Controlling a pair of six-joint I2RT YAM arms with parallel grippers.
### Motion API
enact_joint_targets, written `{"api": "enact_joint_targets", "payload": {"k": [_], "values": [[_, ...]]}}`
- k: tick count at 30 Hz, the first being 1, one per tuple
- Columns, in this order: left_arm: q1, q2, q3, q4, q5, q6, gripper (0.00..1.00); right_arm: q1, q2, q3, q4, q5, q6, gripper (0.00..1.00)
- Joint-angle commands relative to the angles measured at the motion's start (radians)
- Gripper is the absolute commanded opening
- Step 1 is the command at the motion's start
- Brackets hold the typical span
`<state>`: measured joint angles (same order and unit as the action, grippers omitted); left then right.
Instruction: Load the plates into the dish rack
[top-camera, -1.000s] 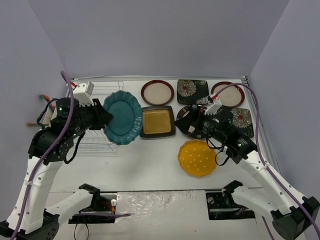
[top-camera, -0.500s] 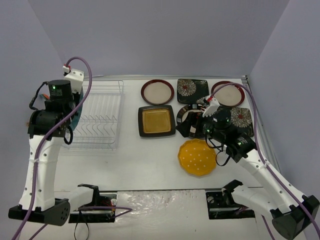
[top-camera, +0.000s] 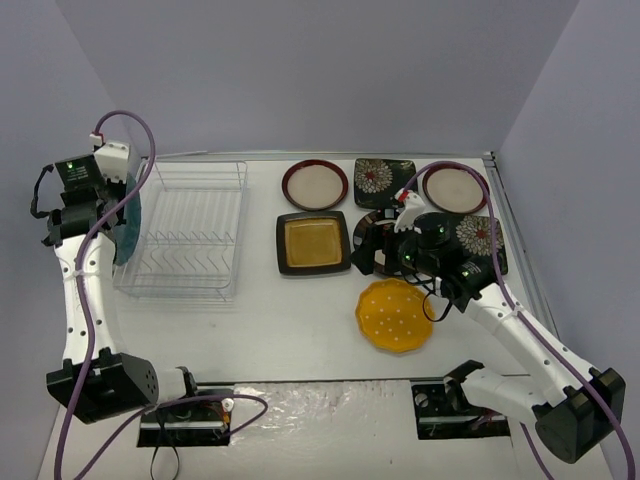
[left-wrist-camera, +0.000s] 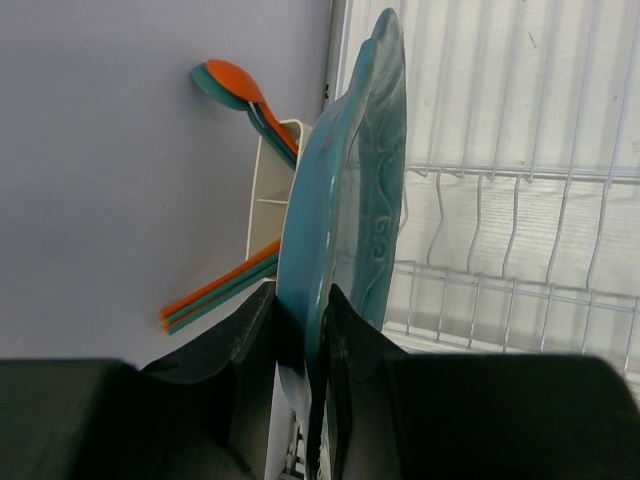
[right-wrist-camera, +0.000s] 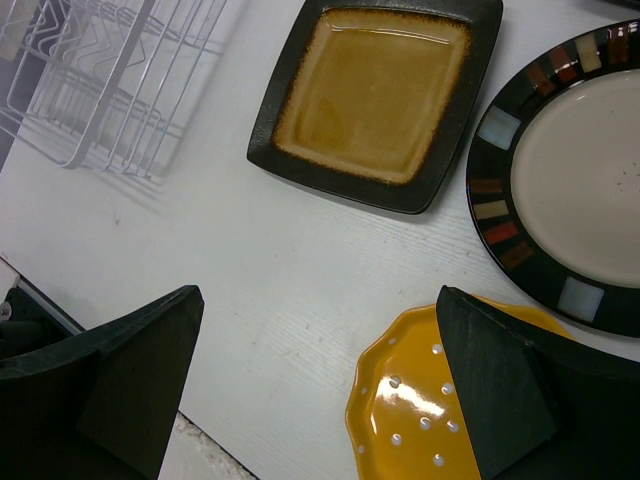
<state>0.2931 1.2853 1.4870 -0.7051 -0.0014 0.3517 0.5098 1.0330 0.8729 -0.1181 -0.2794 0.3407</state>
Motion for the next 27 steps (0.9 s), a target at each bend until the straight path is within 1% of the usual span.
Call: {"api": "enact_joint_targets", "payload": {"k": [1, 8, 12, 23, 27], "values": [[0.043, -0.006, 0.032, 0.262, 0.096, 0.041, 0.00, -0.007, 0.007, 0.052, 0.052, -0.024, -0.041, 1.00], [0.063, 0.058, -0.002, 0.316, 0.118, 0.044, 0.00, -0.008, 0.016, 0.050, 0.052, -0.031, -0.055, 1.00], [0.066, 0.064, 0.004, 0.326, 0.125, 0.039, 0.00, -0.010, 0.019, 0.045, 0.052, -0.036, -0.057, 1.00], [0.066, 0.043, -0.010, 0.392, 0.057, 0.053, 0.00, -0.012, 0.027, 0.046, 0.052, -0.049, -0.059, 1.00], [0.066, 0.057, -0.013, 0.383, 0.039, 0.078, 0.00, -0.013, 0.030, 0.045, 0.052, -0.050, -0.062, 1.00]]}}
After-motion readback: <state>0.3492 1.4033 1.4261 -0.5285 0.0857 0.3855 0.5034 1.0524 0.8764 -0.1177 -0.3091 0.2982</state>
